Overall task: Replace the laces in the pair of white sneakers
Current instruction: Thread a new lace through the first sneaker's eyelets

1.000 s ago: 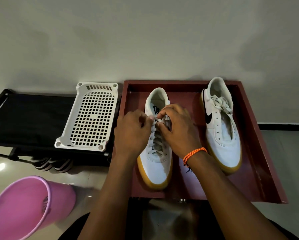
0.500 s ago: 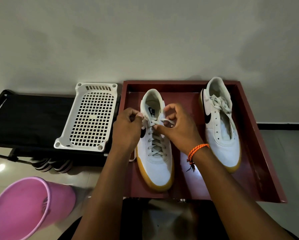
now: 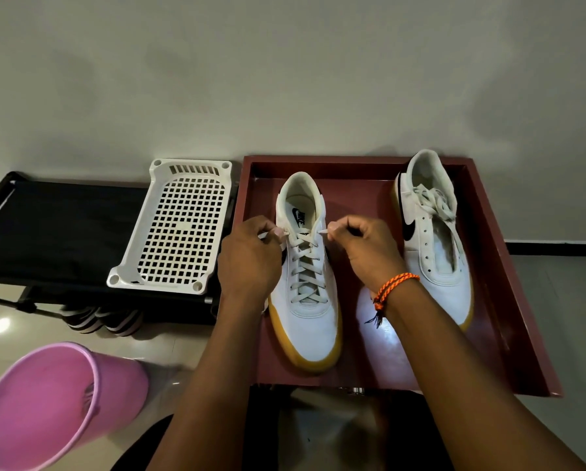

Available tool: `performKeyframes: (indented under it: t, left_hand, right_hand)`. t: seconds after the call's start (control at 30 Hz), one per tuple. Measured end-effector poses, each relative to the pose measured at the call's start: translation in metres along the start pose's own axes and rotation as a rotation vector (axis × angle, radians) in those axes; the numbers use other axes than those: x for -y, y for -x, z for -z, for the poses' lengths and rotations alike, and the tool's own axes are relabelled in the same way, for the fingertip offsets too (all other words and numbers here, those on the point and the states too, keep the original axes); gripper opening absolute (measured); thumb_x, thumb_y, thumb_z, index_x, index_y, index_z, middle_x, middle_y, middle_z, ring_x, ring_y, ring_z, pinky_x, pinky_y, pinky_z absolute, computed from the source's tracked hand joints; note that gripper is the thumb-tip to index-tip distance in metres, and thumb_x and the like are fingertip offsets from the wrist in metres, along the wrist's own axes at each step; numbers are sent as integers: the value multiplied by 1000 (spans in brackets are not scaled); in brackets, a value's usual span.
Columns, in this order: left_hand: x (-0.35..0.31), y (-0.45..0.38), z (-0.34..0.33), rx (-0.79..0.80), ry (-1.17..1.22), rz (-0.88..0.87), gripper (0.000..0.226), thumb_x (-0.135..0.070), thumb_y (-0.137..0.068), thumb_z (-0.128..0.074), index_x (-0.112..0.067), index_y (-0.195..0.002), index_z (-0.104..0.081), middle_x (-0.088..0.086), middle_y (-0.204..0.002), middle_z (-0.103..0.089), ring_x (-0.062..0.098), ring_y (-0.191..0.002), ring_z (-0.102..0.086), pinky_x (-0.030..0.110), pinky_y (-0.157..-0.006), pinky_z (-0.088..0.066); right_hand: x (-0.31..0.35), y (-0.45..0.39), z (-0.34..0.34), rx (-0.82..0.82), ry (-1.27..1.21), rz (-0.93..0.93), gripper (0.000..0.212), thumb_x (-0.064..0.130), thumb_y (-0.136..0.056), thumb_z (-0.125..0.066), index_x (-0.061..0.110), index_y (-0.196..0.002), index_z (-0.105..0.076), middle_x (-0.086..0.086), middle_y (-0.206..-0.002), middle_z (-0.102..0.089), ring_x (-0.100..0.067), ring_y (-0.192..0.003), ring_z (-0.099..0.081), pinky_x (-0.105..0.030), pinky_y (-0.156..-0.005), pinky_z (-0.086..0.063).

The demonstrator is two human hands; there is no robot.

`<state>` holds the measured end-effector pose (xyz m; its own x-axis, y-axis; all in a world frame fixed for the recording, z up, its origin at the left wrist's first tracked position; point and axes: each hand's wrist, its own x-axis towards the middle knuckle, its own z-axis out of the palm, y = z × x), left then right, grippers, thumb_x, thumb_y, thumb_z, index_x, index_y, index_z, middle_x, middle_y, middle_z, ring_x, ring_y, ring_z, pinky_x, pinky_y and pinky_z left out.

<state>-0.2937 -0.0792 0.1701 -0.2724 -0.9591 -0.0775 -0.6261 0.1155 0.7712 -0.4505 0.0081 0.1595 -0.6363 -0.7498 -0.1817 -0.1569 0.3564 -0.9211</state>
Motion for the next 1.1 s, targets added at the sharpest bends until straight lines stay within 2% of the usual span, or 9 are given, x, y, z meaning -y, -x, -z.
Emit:
performKeyframes:
  t: [0.13,0.27,0.33,0.43,0.53,0.63,0.77,0.9,1.1]
  left_hand:
    - [-3,-1,4,85,50,-6,26,-31,-105,-61,-18,-86,-71,-9,-77,-68,9,-69,-61,30,-64,-45]
    - [-16,-1,22,155,255,6,34,-30,-107,-60,-14,-79,-72,-13,-59,-61,12,-59,-51,33,-67,-44]
    - [-26,3,31,178,347,-23,33,-30,-106,-63,-16,-78,-73,-7,-67,-67,19,-65,-58,40,-70,-50]
    - [-40,10,43,189,432,-87,28,-27,-105,-65,-12,-85,-77,-3,-76,-73,13,-72,-65,33,-74,-53]
    - [-57,22,55,157,487,-173,23,-19,-104,-67,-10,-87,-79,-6,-95,-79,8,-87,-73,27,-82,-55]
    - [-76,37,69,114,544,-215,19,-14,-102,-69,-9,-88,-81,-5,-104,-81,7,-101,-75,20,-91,-55]
    - [-98,58,88,75,606,-234,14,-15,-101,-71,-11,-97,-84,0,-92,-83,16,-93,-79,31,-91,-62]
    - [-121,78,104,36,647,-258,12,-16,-99,-73,-13,-99,-84,2,-88,-82,18,-89,-80,32,-88,-63]
    - [-152,98,124,-8,753,-233,10,-19,-97,-77,-15,-96,-86,6,-86,-82,26,-87,-81,50,-91,-64]
  right_hand:
    - [9,5,-1,49,-2,44,29,24,-101,-66,10,-78,-74,-11,-83,-74,-17,-68,-61,-30,-73,-46]
    - [21,4,8,69,26,97,35,26,-102,-67,16,-69,-72,16,-54,-58,-2,-46,-50,-23,-52,-41]
    - [30,7,12,73,-33,119,36,27,-100,-69,17,-67,-72,13,-58,-62,-3,-51,-49,-25,-60,-42]
    - [48,13,20,69,-136,154,28,26,-99,-71,14,-75,-78,-16,-85,-75,-27,-73,-64,-31,-80,-49]
    - [72,25,33,86,-190,189,22,19,-99,-70,12,-81,-80,1,-91,-80,-9,-96,-74,-25,-94,-51]
    - [96,40,40,107,-273,212,21,17,-99,-69,8,-84,-79,-2,-98,-81,-12,-104,-74,-32,-102,-53]
    - [133,63,50,111,-449,223,16,12,-99,-69,6,-88,-79,-14,-100,-80,-23,-95,-75,-39,-94,-59]
    - [165,82,61,111,-460,266,16,11,-98,-69,7,-86,-78,-13,-100,-80,-22,-90,-76,-28,-77,-58]
    - [194,104,70,73,-457,311,14,7,-97,-69,-1,-89,-77,-17,-96,-79,-31,-94,-78,-44,-91,-63]
